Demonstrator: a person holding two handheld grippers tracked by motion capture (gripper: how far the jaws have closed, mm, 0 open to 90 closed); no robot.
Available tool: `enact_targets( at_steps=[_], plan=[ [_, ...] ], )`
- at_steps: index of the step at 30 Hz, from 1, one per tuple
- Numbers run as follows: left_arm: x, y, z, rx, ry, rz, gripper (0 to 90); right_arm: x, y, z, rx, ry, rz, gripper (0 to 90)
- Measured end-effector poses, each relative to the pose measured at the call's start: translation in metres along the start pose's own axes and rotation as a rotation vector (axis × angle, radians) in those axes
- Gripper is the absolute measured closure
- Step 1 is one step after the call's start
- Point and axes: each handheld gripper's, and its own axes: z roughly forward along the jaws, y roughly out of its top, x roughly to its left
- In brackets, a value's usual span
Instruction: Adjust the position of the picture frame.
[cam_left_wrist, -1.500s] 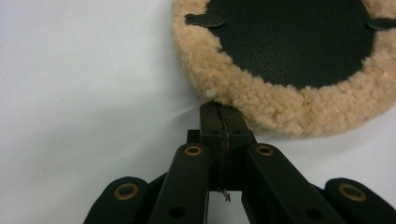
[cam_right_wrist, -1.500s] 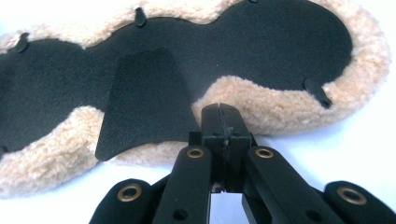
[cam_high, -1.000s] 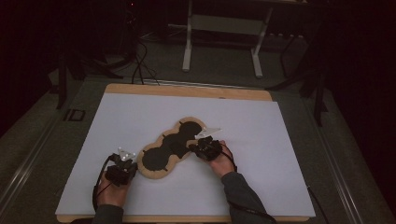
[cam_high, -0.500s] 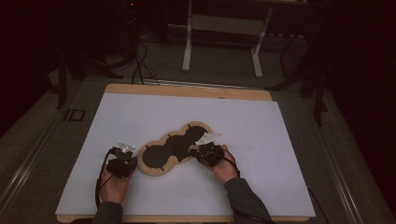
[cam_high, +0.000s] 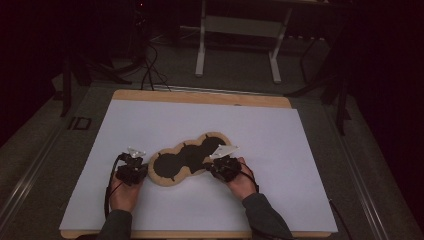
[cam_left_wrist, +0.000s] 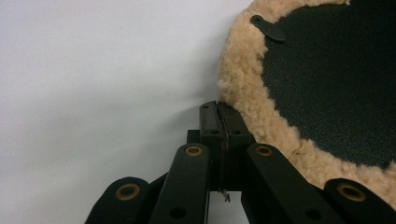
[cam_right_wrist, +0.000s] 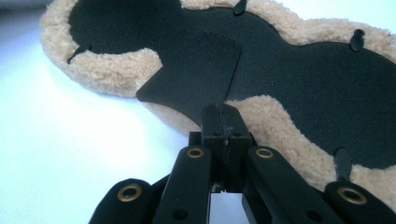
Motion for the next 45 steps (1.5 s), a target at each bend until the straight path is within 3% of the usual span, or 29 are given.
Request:
enact_targets(
  at_steps=[6, 8, 10, 20, 23, 35, 42, 45],
  plan=[
    [0.002, 0.004, 0.004, -0.008, -0.008, -0.004, 90.0, 0.0, -0.001, -0.001, 0.003, 0.001, 0.005, 90.0],
    [0.0, 0.008, 0.006, 0.003, 0.008, 0.033, 90.0, -0.001, -0.002, -0.001, 0.001, 0.0, 0.008, 90.0],
    [0.001, 0.011, 0.009, 0.0, 0.006, 0.039, 90.0, -0.002, -0.003, -0.002, 0.0, 0.003, 0.01, 90.0],
    [0.008, 0.012, 0.016, -0.054, -0.041, -0.012, 90.0, -0.002, -0.004, -0.004, 0.003, 0.0, -0.001, 90.0],
    [0.008, 0.012, 0.016, -0.058, -0.042, -0.04, 89.9, -0.006, -0.004, -0.008, -0.002, -0.025, 0.005, 87.9],
    [0.011, 0.001, 0.004, -0.076, -0.084, -0.079, 86.1, -0.048, -0.012, -0.031, -0.048, -0.191, 0.159, 79.9],
    [0.001, -0.005, -0.005, -0.058, -0.062, -0.034, 85.4, -0.075, -0.016, -0.031, -0.067, -0.279, 0.288, 76.7],
    [-0.001, -0.008, -0.007, -0.053, -0.068, -0.039, 85.4, -0.084, -0.016, -0.029, -0.069, -0.293, 0.35, 74.7]
  ],
)
